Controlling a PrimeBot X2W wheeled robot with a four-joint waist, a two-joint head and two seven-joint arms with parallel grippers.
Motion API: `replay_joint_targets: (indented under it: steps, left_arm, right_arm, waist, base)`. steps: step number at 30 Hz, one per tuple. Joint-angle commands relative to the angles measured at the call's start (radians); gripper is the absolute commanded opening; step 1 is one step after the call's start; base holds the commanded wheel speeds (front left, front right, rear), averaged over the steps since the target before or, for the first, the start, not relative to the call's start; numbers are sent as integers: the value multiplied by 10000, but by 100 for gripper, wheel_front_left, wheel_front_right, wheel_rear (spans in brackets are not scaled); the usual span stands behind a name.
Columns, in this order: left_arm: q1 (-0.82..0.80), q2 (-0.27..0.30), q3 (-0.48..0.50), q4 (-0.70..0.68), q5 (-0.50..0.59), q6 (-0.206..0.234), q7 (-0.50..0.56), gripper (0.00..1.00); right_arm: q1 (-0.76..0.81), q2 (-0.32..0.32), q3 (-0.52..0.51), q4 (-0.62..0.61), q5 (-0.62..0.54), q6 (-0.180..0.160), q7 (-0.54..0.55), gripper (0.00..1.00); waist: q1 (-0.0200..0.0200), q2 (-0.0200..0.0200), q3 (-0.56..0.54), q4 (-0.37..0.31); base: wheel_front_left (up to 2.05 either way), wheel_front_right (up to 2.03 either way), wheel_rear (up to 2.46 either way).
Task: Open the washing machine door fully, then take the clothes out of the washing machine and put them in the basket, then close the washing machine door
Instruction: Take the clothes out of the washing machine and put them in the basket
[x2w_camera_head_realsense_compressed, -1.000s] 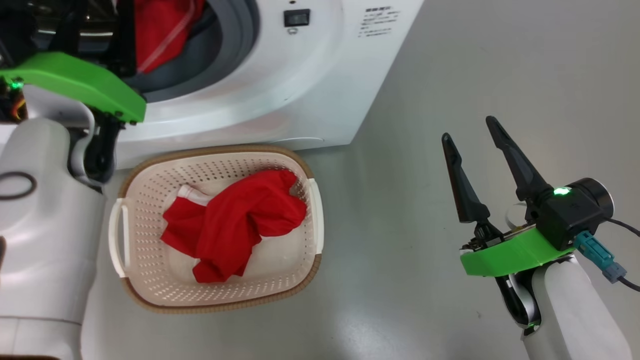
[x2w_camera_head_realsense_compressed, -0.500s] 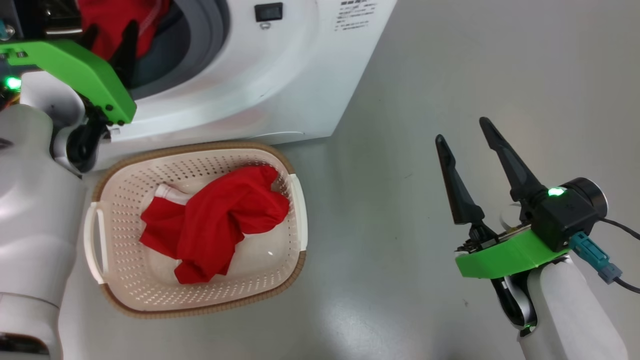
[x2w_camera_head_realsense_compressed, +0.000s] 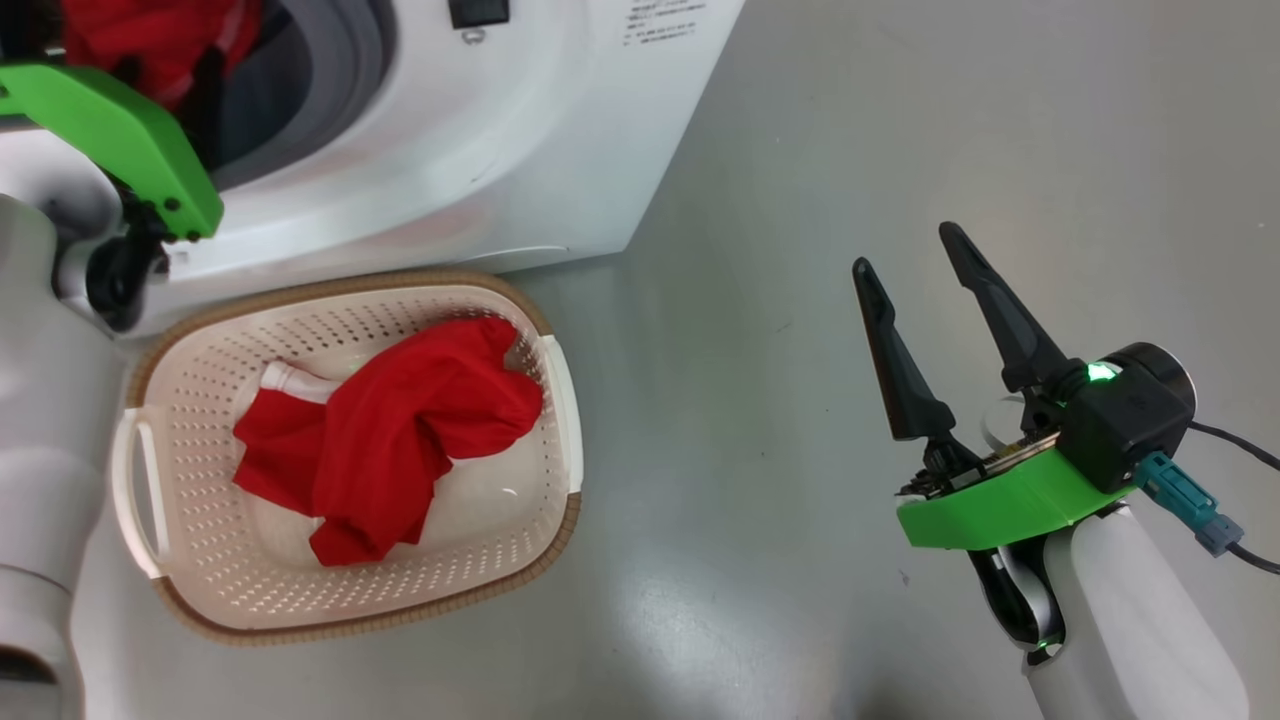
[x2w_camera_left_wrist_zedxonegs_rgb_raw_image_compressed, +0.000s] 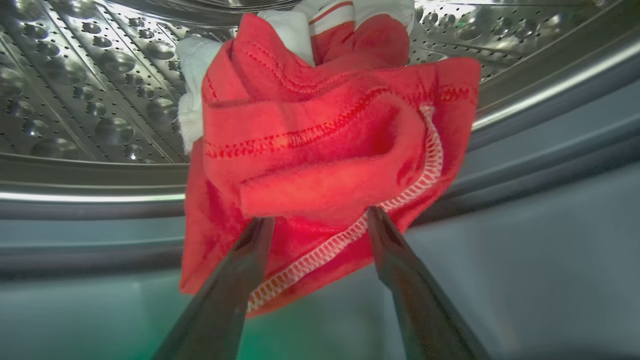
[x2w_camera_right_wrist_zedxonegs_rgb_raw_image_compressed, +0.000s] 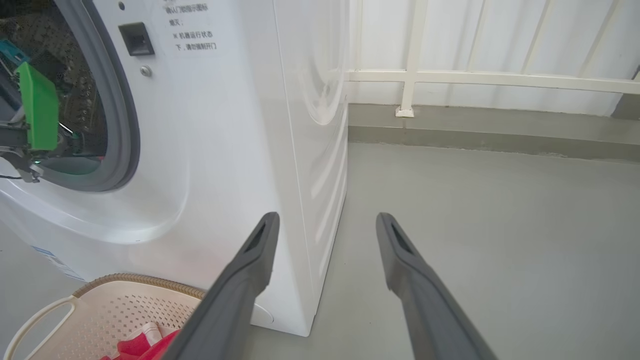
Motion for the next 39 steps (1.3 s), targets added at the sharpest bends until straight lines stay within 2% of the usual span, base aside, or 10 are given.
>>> replay_joint_targets:
  steps: [1,7,8,9,10,11,20,31,36,39]
  left_arm:
    - [-241,532,60,-16,139,103,-50,100]
    - [-474,576,-218,472,417,325,-108,100]
    - [-504,579,-286,538,483,366,-123,88]
    - [-534,575,-338,591,537,415,-170,47]
    - [-553,567,-398,638,595,443,-221,17]
    - [-568,557,-443,671,639,467,-303,0]
    - [-496,453,-633,865,768,485,-1156,0]
    - [-84,337,-560,597,734,441,-3282,0]
    - [463,273,-344,5,722,506,-3620,0]
    - [902,337,32,-1097,877,726,-3638,0]
  right_arm:
    - [-84,22,272,-264,76,63,-63,100]
    - [-149,22,362,-234,191,63,-63,100]
    - [-161,22,373,-230,205,63,-63,100]
    - [-169,22,377,-222,216,63,-63,100]
    - [-171,22,378,-212,222,63,-63,100]
    - [-171,22,373,-202,230,63,-63,100]
    - [-181,22,326,-90,294,63,-63,100]
    - [-133,22,265,36,264,63,-63,100]
    - [-69,22,288,91,266,63,-63,100]
    - [-16,22,222,78,232,63,-63,100]
  waist:
    - [0,0,71,-63]
    - [0,0,172,-121]
    - [0,0,183,-117]
    - [0,0,187,-107]
    - [0,0,186,-92]
    - [0,0,182,-73]
    - [0,0,58,190]
    - [0,0,-334,592]
    - [0,0,-670,753]
    - [0,0,-865,910]
  base:
    - [0,0,0]
    - [0,0,0]
    - [0,0,0]
    - [0,0,0]
    - [0,0,0]
    - [0,0,0]
    - [0,0,0]
    - [0,0,0]
    - [0,0,0]
    - [0,0,0]
